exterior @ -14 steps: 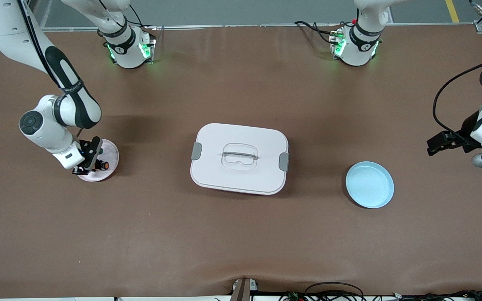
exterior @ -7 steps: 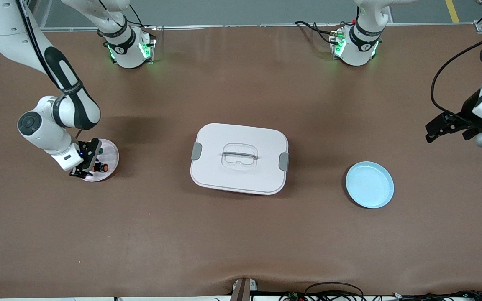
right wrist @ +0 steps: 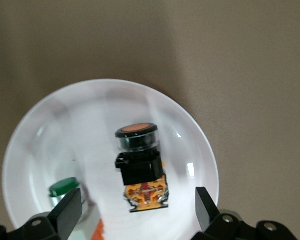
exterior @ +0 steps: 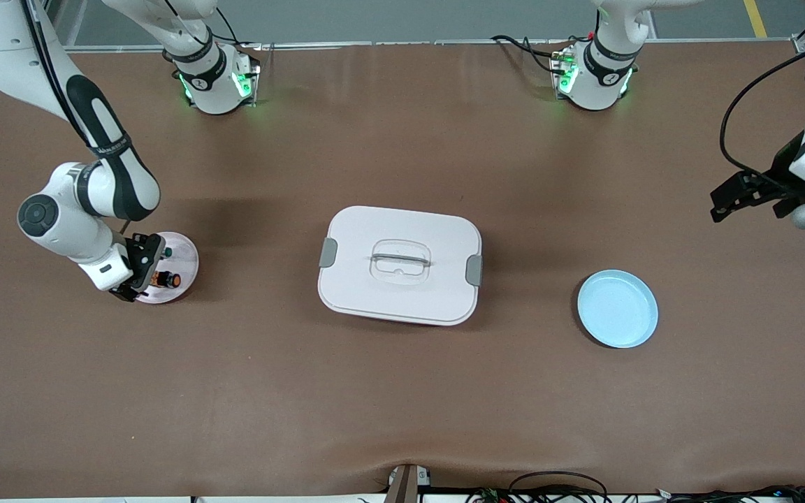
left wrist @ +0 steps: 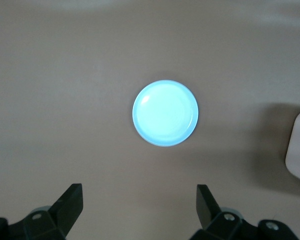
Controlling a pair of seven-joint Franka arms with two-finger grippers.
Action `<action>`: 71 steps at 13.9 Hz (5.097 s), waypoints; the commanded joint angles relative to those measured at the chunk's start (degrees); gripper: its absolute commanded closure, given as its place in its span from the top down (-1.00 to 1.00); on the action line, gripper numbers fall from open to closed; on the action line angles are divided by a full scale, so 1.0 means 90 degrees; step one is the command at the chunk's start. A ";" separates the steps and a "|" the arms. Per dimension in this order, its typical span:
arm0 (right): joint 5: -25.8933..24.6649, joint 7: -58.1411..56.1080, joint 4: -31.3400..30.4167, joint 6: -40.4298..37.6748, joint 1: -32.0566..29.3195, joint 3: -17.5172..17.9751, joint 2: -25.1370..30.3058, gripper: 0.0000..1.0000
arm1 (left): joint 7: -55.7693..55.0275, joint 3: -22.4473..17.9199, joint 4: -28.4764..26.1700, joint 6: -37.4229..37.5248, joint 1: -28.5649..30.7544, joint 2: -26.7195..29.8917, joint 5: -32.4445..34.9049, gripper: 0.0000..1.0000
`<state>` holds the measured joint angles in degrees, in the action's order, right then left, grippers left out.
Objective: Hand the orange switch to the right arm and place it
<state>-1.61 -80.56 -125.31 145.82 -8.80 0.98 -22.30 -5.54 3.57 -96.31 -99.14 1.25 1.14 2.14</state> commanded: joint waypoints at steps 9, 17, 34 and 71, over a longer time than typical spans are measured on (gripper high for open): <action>-0.0095 0.6915 0.0953 -0.3817 0.0909 0.0076 0.1090 1.00 | 0.0117 0.0003 0.0359 0.0429 -0.0139 0.0039 -0.0053 1.00; 0.0051 0.8625 0.2028 -0.5294 0.0997 0.0086 0.1384 1.00 | 0.0146 0.0003 0.0564 0.0615 -0.0159 -0.0088 -0.0121 1.00; 0.0110 1.0338 0.4568 -0.7686 0.0969 0.0057 0.1423 1.00 | 0.0224 -0.0006 0.0584 0.0654 -0.0149 -0.0078 -0.0248 1.00; 0.0178 0.9616 0.3904 -0.7346 0.1213 0.0018 0.2712 1.00 | 0.0224 -0.0007 0.0574 0.0654 -0.0139 -0.0088 -0.0238 1.00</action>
<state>-1.16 6.50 -87.03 77.69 3.07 0.91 -0.53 -4.66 3.65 -92.67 -94.54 -0.10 0.98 0.86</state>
